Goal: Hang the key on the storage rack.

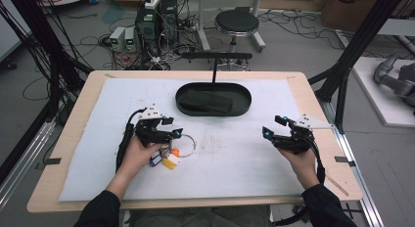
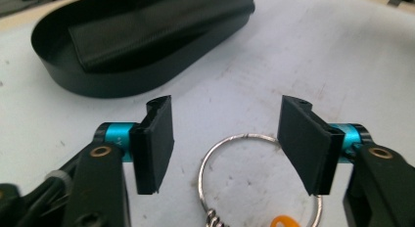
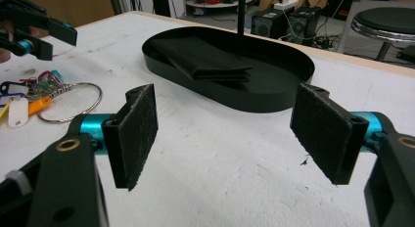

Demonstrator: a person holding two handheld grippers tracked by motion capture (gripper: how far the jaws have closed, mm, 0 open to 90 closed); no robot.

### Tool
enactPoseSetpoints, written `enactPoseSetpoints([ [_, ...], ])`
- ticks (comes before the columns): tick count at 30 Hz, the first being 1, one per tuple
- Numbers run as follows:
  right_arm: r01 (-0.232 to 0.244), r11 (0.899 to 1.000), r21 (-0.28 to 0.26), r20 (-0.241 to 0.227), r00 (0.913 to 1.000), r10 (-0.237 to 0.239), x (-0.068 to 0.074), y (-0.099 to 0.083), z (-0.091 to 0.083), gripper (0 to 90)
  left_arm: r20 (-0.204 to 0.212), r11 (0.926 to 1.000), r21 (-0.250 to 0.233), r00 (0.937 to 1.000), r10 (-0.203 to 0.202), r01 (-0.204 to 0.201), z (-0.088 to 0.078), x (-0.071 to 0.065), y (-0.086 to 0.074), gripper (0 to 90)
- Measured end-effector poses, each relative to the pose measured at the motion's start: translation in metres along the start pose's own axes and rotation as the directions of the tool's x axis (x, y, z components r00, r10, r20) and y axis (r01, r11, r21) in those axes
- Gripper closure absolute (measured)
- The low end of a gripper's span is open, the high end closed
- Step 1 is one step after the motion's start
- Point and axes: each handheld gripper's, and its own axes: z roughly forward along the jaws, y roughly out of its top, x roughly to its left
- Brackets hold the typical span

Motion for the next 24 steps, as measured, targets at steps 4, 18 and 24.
enactPoseSetpoints([
  [4,0.003,1.0,0.005,-0.004,1.0,-0.003,0.0,0.0,0.001,26.3,-0.018,0.998,0.06,0.9996,0.021,-0.02,0.007,0.001,-0.003,46.2],
  [18,0.007,1.0,0.018,-0.005,1.0,-0.007,0.001,-0.001,0.0,26.4,-0.046,0.9846,0.172,0.9982,0.039,-0.031,0.022,0.005,-0.012,62.9],
  [24,0.01,1.0,0.019,-0.004,0.9999,-0.01,0.001,-0.001,0.0,26.8,-0.068,0.9755,0.211,0.9947,0.077,-0.061,0.028,0.001,-0.012,69.8],
])
